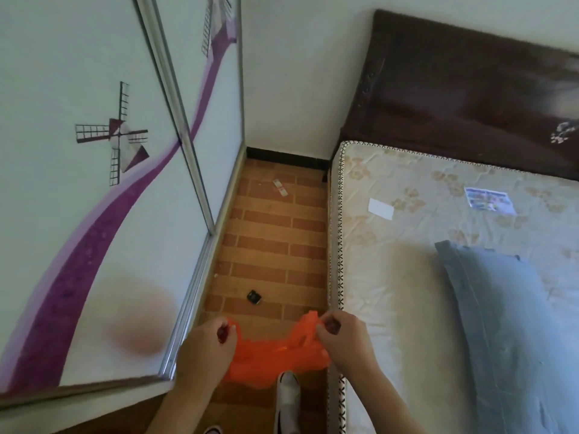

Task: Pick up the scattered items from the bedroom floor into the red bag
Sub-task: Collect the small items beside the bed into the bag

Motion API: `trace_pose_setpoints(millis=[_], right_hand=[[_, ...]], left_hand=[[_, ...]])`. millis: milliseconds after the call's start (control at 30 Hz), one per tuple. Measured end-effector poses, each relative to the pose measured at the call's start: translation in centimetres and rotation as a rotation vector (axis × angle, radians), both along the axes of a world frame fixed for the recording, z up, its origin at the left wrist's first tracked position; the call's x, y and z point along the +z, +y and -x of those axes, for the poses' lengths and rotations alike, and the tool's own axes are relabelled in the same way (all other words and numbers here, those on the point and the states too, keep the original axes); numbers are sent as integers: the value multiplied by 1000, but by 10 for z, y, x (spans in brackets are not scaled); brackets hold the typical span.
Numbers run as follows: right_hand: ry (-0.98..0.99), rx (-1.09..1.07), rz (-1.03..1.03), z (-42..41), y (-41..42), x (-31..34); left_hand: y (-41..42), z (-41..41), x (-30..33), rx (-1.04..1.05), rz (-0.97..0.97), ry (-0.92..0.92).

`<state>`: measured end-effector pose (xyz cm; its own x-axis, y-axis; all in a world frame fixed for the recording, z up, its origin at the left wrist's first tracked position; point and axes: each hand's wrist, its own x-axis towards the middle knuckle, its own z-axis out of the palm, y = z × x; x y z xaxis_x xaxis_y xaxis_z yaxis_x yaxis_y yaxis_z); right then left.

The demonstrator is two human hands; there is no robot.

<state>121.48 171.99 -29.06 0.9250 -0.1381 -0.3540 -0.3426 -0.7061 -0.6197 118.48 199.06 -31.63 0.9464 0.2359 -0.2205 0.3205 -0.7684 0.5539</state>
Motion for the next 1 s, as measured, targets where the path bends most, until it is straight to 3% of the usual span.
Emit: trace_pose_setpoints(millis=[333, 567, 1000], right_hand=[[109, 129, 103, -68, -34, -97], [106, 73, 87, -78, -31, -199], [-96, 56, 113, -88, -28, -374]], left_hand=[[-15, -35, -96, 81, 12, 71], [-19, -63, -195, 6, 29, 66], [-7, -81, -363, -12, 36, -63]])
